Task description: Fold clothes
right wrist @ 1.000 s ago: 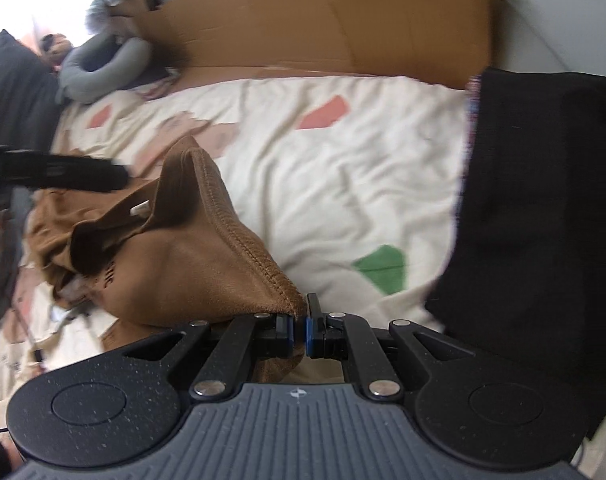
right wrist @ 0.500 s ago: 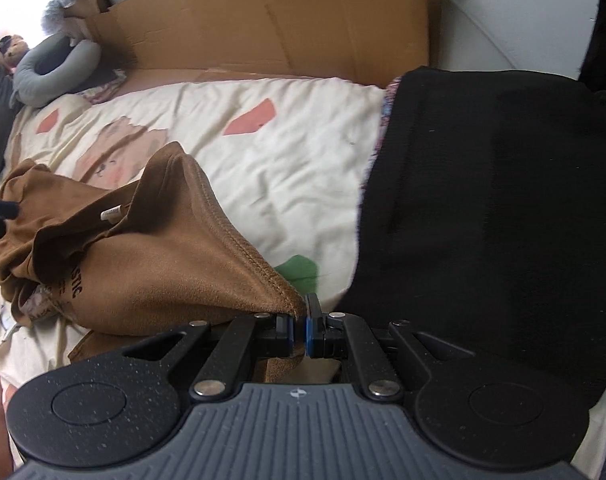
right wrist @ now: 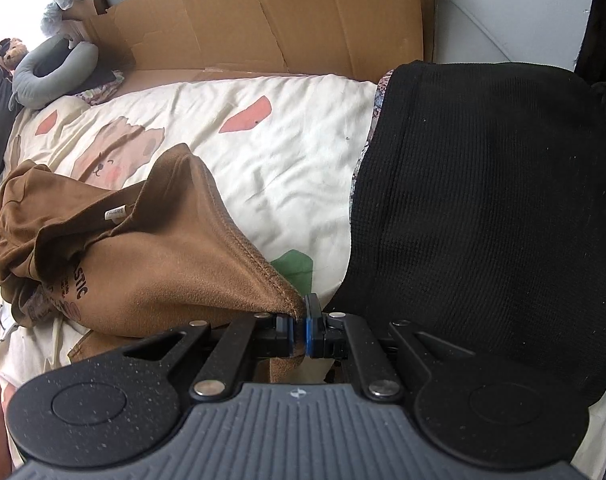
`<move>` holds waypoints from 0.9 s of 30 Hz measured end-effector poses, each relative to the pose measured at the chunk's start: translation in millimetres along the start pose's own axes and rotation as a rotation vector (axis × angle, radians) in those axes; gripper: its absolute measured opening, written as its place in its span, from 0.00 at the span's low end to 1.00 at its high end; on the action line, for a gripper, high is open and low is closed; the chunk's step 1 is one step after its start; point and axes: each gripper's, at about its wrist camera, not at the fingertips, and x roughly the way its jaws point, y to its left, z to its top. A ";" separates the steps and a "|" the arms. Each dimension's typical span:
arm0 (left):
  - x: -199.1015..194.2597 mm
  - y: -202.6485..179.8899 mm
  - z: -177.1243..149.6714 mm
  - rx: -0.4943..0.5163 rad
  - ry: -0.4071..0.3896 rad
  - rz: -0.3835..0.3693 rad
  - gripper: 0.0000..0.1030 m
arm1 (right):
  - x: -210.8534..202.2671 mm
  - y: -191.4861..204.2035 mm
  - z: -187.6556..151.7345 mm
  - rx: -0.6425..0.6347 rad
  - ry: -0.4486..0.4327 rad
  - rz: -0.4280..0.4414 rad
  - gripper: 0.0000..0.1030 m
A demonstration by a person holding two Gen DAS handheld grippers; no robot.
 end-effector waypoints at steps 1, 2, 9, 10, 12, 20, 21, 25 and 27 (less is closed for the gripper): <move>1.2 -1.4 -0.3 0.036 0.012 0.001 0.48 | -0.2 -0.2 -0.4 0.002 -0.002 0.002 0.03; 3.0 -2.3 -1.2 0.073 0.024 0.011 0.47 | -0.4 -0.7 -0.7 0.005 -0.002 0.004 0.03; 18.2 -0.6 -9.1 0.247 0.134 0.076 0.43 | 1.2 -2.1 -1.8 0.015 0.003 0.011 0.03; 20.6 -2.7 -10.9 0.283 0.147 0.084 0.43 | 1.3 -2.4 -1.9 0.018 0.003 0.011 0.03; 25.4 -6.9 -14.6 0.355 0.172 0.098 0.43 | 2.0 -3.2 -2.4 0.021 0.005 0.014 0.03; 45.9 -15.2 -25.1 0.567 0.239 0.121 0.40 | 4.3 -3.4 -3.4 0.025 0.012 0.018 0.03; 49.1 -15.9 -26.6 0.590 0.246 0.121 0.38 | 4.6 -3.5 -3.6 0.026 0.013 0.018 0.03; 62.2 -17.1 -32.4 0.657 0.273 0.100 0.29 | 5.9 -4.0 -4.5 0.028 0.017 0.017 0.03; 68.6 -18.5 -36.1 0.695 0.280 0.098 0.29 | 6.6 -4.3 -4.6 0.027 0.018 0.017 0.03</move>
